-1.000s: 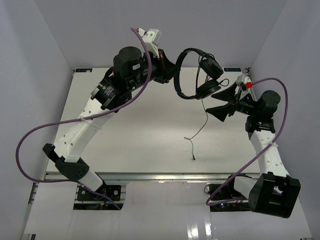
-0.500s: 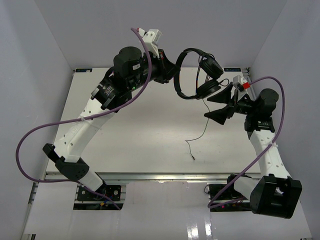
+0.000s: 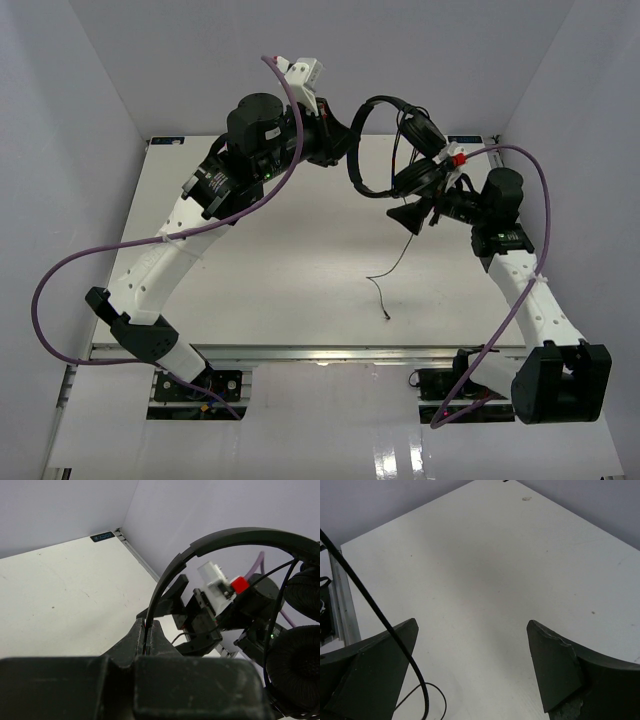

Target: Wrap the headphones

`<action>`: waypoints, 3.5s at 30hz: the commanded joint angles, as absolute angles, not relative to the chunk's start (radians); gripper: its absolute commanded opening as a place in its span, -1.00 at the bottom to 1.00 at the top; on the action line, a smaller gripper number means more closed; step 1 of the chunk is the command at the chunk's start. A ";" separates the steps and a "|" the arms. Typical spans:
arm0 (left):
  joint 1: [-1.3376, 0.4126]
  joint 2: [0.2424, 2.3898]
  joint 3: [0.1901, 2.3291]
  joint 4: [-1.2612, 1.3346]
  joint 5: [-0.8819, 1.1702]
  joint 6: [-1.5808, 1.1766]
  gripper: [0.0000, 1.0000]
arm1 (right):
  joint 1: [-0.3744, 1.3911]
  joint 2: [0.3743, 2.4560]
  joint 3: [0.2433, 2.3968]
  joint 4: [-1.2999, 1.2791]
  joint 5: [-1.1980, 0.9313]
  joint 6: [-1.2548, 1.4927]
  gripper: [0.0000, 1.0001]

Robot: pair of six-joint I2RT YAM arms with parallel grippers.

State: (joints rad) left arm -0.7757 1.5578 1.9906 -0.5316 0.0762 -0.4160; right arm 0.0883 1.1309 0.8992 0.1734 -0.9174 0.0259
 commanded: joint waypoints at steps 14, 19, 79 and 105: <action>-0.779 1.532 2.076 -0.492 -0.163 -0.470 -1.00 | 0.230 1.060 0.488 0.646 -1.090 0.170 0.65; -0.779 1.530 2.079 -0.485 -0.216 -0.479 -1.00 | 0.251 1.086 0.497 0.692 -1.072 0.198 0.40; -0.538 1.778 1.611 -0.404 -0.206 -0.355 -1.00 | 0.634 1.051 1.271 -0.452 -0.152 -0.966 -0.84; -0.749 1.668 1.336 -0.321 -0.060 -0.273 -1.00 | 0.534 1.158 1.121 -0.144 0.054 -0.939 -0.84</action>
State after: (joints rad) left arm -0.7461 1.7829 1.3650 -0.3724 -0.1153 -0.2905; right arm 0.5694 1.1656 1.1454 -0.2705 -0.0138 -0.9399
